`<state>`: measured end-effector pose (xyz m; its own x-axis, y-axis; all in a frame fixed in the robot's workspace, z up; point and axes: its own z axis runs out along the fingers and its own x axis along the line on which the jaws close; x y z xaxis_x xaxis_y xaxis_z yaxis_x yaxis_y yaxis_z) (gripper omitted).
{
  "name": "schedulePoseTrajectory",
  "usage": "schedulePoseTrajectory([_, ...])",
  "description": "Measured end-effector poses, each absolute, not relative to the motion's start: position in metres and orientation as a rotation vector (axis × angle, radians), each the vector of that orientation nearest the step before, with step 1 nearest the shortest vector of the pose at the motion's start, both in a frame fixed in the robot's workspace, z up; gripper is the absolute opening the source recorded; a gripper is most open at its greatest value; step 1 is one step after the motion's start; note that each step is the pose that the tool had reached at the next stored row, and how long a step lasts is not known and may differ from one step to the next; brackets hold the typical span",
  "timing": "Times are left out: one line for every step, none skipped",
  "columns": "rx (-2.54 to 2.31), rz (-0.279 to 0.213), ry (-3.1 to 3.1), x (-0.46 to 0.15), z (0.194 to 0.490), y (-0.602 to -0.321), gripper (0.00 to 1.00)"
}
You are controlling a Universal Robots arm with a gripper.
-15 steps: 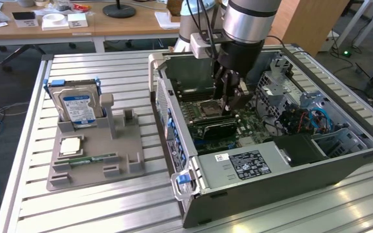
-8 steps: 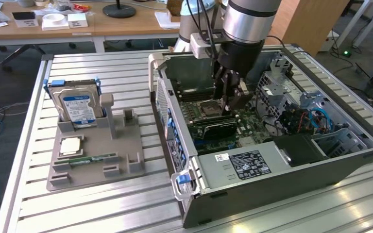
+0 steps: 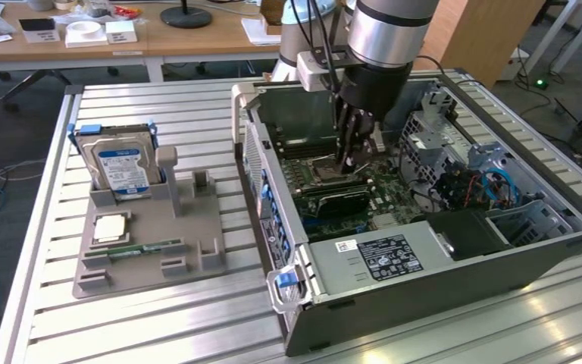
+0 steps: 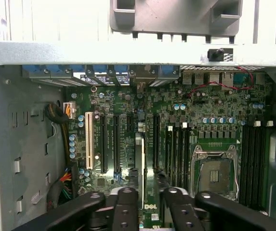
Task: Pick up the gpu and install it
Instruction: 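Press down on the gpu until it lock into place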
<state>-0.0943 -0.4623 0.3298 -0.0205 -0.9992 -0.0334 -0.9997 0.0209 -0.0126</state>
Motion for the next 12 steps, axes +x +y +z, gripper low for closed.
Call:
schedulePoseTrajectory([-2.175,0.022,2.221,-0.0943,0.3299,-0.4623,0.25])
schedulePoseTrajectory([-2.175,0.022,2.221,-0.0943,0.3298,-0.4623,0.20])
schedulePoseTrajectory([-2.175,0.022,2.221,-0.0943,0.3299,-0.4623,0.20])
schedulePoseTrajectory([-2.175,0.022,2.221,-0.0943,0.3299,-0.4623,0.14])
schedulePoseTrajectory([-2.175,0.022,2.221,-0.0943,0.3299,-0.4623,0.11])
schedulePoseTrajectory([-2.175,0.022,2.221,-0.0943,0.3299,-0.4623,0.11])
schedulePoseTrajectory([-2.175,0.022,2.221,-0.0943,0.3298,-0.4623,0.11])
schedulePoseTrajectory([-2.175,0.022,2.221,-0.0943,0.3299,-0.4623,0.11])
schedulePoseTrajectory([-2.175,0.022,2.221,-0.0943,0.3299,-0.4623,0.11])
schedulePoseTrajectory([-2.175,0.022,2.221,-0.0943,0.3298,-0.4623,0.11])
schedulePoseTrajectory([-2.175,0.022,2.221,-0.0943,0.3299,-0.4623,0.11])
schedulePoseTrajectory([-2.175,0.022,2.221,-0.0943,0.3299,-0.4623,0.11])
